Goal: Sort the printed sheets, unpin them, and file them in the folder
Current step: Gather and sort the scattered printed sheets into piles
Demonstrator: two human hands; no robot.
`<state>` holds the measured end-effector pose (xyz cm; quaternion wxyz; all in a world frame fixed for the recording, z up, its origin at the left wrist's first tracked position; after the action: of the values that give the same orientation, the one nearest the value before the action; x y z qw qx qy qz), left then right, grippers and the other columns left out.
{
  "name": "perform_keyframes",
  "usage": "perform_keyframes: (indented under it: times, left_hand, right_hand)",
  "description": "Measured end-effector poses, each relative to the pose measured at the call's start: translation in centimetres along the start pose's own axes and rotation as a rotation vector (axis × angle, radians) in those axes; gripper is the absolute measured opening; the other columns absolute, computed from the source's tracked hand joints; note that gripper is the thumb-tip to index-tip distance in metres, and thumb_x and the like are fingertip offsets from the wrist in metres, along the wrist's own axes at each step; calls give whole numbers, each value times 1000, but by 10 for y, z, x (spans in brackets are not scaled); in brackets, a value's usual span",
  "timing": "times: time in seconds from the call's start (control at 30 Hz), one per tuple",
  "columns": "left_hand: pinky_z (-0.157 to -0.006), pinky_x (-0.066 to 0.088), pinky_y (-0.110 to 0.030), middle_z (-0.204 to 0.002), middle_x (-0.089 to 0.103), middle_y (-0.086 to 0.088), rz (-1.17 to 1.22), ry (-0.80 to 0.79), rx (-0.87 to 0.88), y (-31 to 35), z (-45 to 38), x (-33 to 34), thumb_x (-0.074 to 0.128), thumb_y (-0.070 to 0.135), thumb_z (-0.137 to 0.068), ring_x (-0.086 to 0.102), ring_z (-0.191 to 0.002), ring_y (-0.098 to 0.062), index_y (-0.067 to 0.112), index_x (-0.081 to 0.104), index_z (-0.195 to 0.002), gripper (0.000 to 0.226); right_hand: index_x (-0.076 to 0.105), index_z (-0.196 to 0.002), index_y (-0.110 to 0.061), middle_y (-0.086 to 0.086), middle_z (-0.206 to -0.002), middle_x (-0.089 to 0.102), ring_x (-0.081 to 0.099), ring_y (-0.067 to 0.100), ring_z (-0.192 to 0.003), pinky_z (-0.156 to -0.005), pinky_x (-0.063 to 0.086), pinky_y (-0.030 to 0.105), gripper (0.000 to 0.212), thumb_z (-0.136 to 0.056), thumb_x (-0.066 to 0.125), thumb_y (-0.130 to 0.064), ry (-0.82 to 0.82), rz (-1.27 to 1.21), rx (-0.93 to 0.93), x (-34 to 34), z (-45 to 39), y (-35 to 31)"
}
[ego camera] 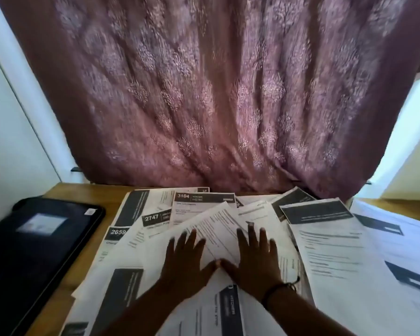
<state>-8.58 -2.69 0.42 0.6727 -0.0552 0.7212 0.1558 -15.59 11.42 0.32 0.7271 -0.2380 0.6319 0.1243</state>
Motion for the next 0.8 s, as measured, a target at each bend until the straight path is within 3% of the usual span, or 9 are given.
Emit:
perform_keyframes:
  times: [0.07,0.1,0.17,0.27,0.4,0.5,0.6,0.7,0.8]
  left_hand:
    - [-120,-7,-45,-161,-8,-2,32,-126,-28,-5,4,24,-35,84,-40,-9,-148,-21,28,5,-153,132]
    - [-120,-6,-44,-161,-10,1,43,-114,-38,-6,7,27,-38,83,-39,-13,-147,-18,30,0,-152,131]
    - [-120,-7,-41,-161,-9,4,69,-32,-49,-16,7,36,-34,83,-47,-13,-147,-14,31,0,-152,122]
    - [-118,-8,-33,-160,5,5,111,77,-18,-17,5,36,-18,85,-66,-3,-146,-11,29,14,-151,107]
    - [-116,-9,-29,-156,2,9,115,89,-7,-19,8,38,-19,84,-66,-6,-142,-6,28,9,-149,104]
    - [-114,5,-31,-154,29,3,135,162,25,-17,11,30,3,82,-77,21,-144,-15,25,33,-146,95]
    - [-113,2,-24,-154,28,9,158,141,46,-20,11,37,14,75,-73,20,-145,-11,32,33,-146,87]
    - [-113,8,-22,-152,34,10,240,158,74,-23,11,39,23,75,-72,23,-143,-9,33,42,-142,84]
    - [-104,10,-11,-147,43,11,280,215,90,-26,16,35,47,65,-84,33,-136,-5,31,52,-135,61]
  right_hand:
    - [0,-154,-23,9,-161,-12,-13,33,-147,-118,-7,48,116,-57,-8,-86,-45,-40,4,19,4,4]
    - [-1,-154,-25,7,-162,-10,-13,32,-148,-118,-7,48,112,-59,-9,-84,-38,-44,11,28,6,7]
    - [-1,-154,-27,5,-162,-8,-11,30,-148,-118,-8,45,106,-64,-9,-83,12,-70,27,38,7,13]
    - [1,-154,-29,4,-162,-6,-9,28,-149,-119,-6,44,101,-68,-5,-83,64,-79,21,39,4,15]
    - [0,-153,-29,4,-162,-5,-9,27,-149,-120,-5,44,92,-77,3,-81,95,-63,21,40,4,16]
    - [1,-154,-29,3,-162,-2,-7,26,-149,-118,-5,43,91,-79,9,-80,121,-49,7,41,1,18]
    - [3,-153,-30,2,-162,0,-5,26,-149,-118,-3,43,88,-81,13,-79,97,-20,-7,49,-2,20]
    - [9,-153,-31,0,-162,4,0,24,-149,-119,1,44,86,-82,21,-79,93,-36,-25,48,-2,20]
    - [13,-152,-31,0,-162,6,3,24,-149,-119,2,44,86,-82,27,-79,66,-92,-22,49,1,20]
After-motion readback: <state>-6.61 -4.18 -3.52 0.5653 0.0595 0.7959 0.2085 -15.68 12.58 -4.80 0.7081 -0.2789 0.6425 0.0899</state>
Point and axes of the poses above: each hand's wrist, its own z-axis away from the middle knuckle, its own x-axis out of the palm, y = z × x, the point moved 9 cm from there along -z, towards the middle knuckle
